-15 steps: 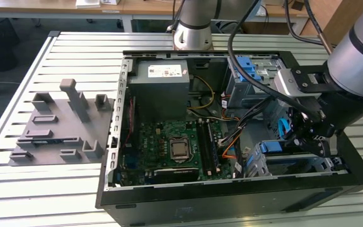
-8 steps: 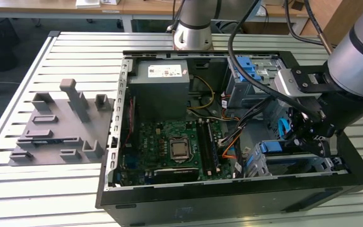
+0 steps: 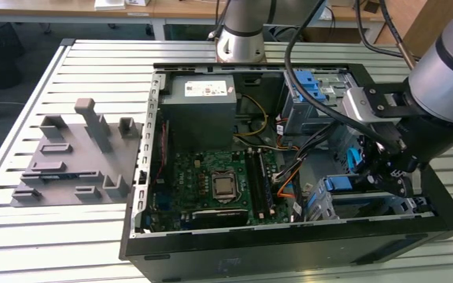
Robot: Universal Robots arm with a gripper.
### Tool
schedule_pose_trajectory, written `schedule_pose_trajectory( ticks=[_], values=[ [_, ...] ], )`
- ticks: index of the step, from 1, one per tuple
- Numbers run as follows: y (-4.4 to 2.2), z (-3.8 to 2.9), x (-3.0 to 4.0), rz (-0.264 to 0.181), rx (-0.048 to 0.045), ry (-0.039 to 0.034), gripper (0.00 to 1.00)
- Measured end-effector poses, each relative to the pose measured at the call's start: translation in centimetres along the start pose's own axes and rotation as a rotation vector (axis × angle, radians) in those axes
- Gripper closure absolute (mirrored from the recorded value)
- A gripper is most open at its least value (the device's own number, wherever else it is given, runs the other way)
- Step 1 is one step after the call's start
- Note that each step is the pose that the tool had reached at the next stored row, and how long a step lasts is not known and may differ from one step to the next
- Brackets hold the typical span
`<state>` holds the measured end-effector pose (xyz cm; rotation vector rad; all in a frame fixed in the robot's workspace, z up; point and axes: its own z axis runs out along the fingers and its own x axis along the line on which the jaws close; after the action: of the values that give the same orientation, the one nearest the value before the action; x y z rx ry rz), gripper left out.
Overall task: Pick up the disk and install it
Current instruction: 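Insert the second disk wire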
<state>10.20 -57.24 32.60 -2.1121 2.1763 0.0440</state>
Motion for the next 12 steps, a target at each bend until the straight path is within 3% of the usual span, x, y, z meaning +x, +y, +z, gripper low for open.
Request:
schedule_pose_trajectory(
  ticks=[12],
  values=[
    [-0.01, -0.39, -0.04, 0.0, -0.0001, -0.0037, 0.77]
  ],
)
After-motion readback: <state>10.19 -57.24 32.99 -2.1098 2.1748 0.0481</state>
